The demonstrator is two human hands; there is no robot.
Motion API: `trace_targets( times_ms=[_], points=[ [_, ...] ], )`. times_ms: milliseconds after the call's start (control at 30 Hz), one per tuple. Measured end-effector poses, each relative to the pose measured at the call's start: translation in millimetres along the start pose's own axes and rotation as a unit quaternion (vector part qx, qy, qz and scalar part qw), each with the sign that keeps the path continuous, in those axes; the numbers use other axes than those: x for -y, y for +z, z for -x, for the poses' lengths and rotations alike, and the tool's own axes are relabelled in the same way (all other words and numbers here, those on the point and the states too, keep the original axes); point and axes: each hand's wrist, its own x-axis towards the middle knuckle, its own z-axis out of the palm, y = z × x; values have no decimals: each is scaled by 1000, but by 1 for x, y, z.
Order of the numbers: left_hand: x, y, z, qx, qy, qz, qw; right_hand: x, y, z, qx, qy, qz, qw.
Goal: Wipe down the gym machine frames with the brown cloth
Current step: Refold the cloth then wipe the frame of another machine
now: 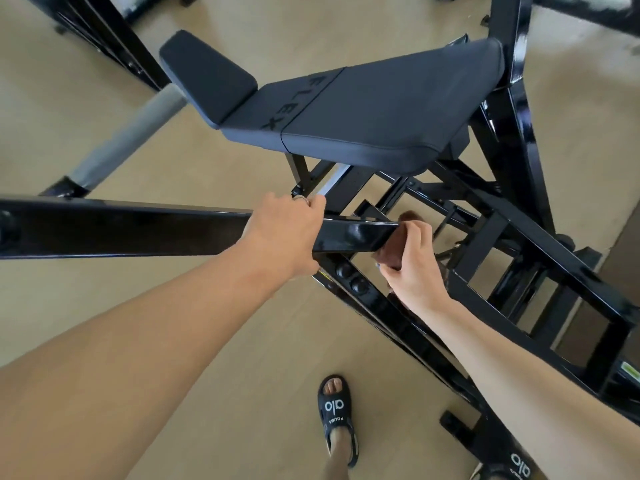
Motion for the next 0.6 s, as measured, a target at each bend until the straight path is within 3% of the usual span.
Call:
trace_targets(
  times_ms=[200,267,500,600],
  points=[
    [98,-21,91,-22,-60,-90,994,100,-8,-10,5,-238,107,965],
    [128,-27,112,-25,-77,-131,988,136,-7,-8,10,-281,123,952],
    [168,-33,148,-25,-87,-118,989,252,14,7,-33,-319,119,940],
    [167,-30,152,-48,-92,-142,984,262,23,8,-35,-316,81,945]
  ],
)
